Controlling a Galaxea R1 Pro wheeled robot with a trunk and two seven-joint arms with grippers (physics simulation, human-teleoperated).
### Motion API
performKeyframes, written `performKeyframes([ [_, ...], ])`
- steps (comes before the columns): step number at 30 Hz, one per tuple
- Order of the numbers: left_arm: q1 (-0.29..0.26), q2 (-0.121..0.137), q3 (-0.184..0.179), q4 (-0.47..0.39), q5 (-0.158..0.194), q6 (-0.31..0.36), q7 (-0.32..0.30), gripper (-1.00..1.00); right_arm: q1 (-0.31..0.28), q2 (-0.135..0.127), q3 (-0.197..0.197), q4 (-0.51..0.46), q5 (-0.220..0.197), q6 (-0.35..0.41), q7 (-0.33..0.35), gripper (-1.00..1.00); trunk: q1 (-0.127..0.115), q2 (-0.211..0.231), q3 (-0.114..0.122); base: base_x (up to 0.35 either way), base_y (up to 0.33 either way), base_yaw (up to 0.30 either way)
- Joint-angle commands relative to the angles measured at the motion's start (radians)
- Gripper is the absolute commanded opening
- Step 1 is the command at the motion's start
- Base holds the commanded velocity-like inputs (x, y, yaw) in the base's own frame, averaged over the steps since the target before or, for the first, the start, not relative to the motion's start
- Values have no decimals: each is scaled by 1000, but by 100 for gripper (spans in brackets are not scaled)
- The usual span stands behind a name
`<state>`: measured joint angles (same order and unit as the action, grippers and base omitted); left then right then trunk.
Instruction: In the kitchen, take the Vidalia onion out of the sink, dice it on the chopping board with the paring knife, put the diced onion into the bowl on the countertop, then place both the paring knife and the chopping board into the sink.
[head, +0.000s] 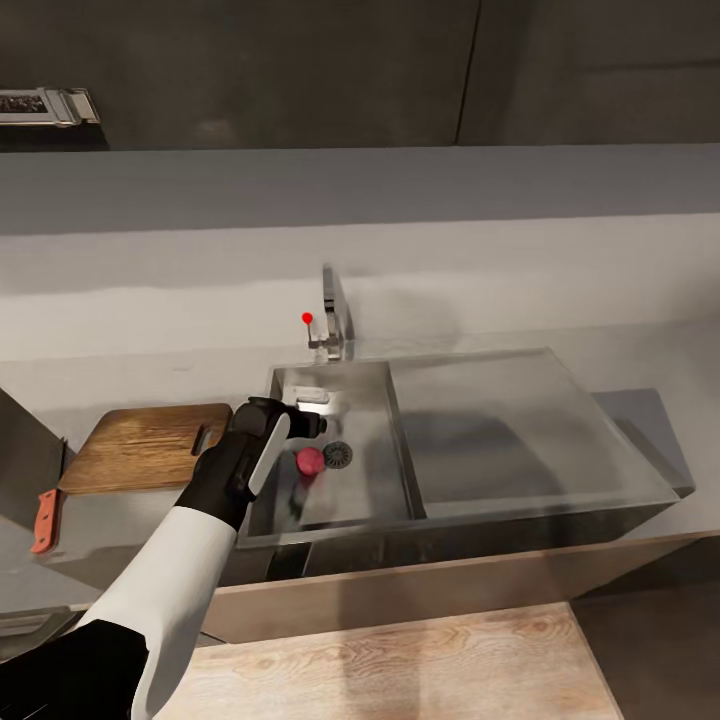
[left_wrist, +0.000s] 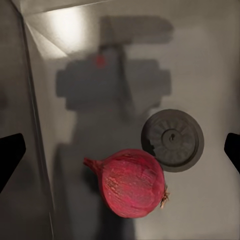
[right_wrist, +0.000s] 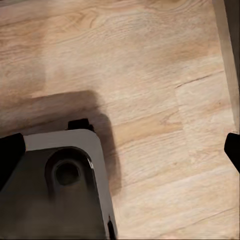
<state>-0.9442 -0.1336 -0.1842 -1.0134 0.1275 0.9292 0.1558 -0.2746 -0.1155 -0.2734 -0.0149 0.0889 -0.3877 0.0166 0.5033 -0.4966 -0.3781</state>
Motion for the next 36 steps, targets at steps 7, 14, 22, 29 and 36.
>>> performKeyframes([
  [7,-1,0,-2,9,11,3,10,100,53,16,-8,2,9,-1,7,100,0,-1,-1,0,0,0],
  [14,-1,0,-3,25,11,0,10,100,68,22,-9,2,9,2,4,100,0,-1,-10,0,0,0],
  [22,-1,0,-3,63,11,-56,10,100,69,22,-9,1,9,3,0,100,0,-1,-22,0,0,0],
  [29,-1,0,-3,83,11,-60,10,100,69,22,-9,1,9,3,0,100,0,-1,-33,0,0,0],
  [36,-1,0,-3,94,11,-61,10,100,69,22,-9,1,9,3,0,100,0,-1,-45,0,0,0],
])
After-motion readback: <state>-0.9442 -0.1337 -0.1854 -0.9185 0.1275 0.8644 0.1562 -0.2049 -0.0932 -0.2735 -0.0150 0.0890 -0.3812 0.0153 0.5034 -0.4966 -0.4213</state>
